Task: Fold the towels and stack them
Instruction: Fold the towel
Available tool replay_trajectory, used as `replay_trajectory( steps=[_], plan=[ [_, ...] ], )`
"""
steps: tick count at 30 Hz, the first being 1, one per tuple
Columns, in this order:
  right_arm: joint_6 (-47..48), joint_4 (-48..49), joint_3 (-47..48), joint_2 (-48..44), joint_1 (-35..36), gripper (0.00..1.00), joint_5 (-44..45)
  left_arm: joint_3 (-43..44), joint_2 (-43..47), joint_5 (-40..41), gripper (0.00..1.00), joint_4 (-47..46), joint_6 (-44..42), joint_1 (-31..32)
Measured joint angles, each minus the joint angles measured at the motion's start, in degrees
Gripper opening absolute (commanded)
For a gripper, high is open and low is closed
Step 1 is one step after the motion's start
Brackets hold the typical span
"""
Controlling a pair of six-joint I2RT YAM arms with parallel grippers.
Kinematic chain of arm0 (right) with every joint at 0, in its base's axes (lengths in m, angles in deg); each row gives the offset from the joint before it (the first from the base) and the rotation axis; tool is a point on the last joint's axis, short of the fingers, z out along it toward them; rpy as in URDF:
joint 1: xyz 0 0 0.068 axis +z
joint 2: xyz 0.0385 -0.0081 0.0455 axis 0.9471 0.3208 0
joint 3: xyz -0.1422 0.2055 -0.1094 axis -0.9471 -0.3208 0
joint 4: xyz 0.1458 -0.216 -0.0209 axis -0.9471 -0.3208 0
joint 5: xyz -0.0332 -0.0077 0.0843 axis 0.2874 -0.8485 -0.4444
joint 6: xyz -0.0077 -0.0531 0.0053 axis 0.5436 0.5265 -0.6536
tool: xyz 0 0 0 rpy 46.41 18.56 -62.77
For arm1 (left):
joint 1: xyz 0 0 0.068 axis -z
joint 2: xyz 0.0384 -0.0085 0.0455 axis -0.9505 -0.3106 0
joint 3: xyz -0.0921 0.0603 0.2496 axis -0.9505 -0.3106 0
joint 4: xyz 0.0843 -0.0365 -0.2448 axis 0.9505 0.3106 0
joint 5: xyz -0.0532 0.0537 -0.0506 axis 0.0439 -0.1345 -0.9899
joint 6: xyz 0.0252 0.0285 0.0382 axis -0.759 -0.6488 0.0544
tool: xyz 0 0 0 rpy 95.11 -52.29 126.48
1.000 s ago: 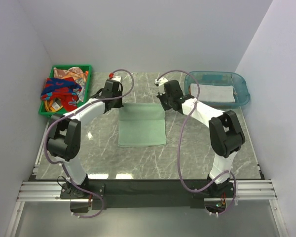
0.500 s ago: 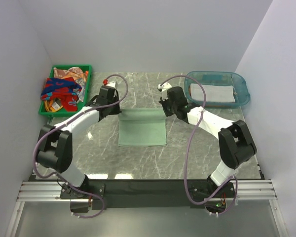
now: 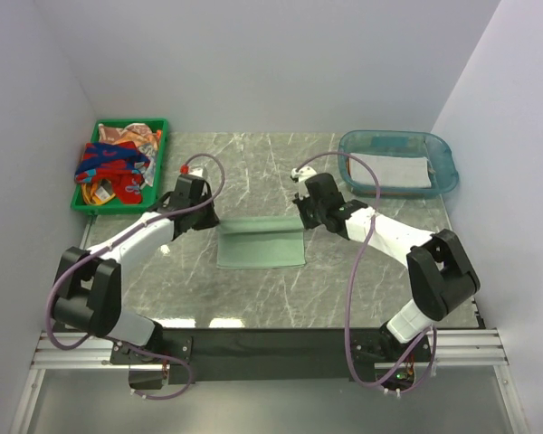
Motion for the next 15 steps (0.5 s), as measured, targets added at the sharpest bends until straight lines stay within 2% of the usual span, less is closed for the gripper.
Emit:
replay_trajectory(
  steps=[7, 15],
  plan=[
    [-3.34, -2.25, -1.38, -0.9, 0.79, 0.0, -0.85, -3.74, 2.84, -1.16, 0.01, 0.72, 3.15, 0.0],
    [-5.33, -4.96, -1.38, -3.58, 0.81, 0.0, -1.4, -3.96, 4.72, -2.08, 0.01, 2.78, 4.33, 0.0]
  ],
)
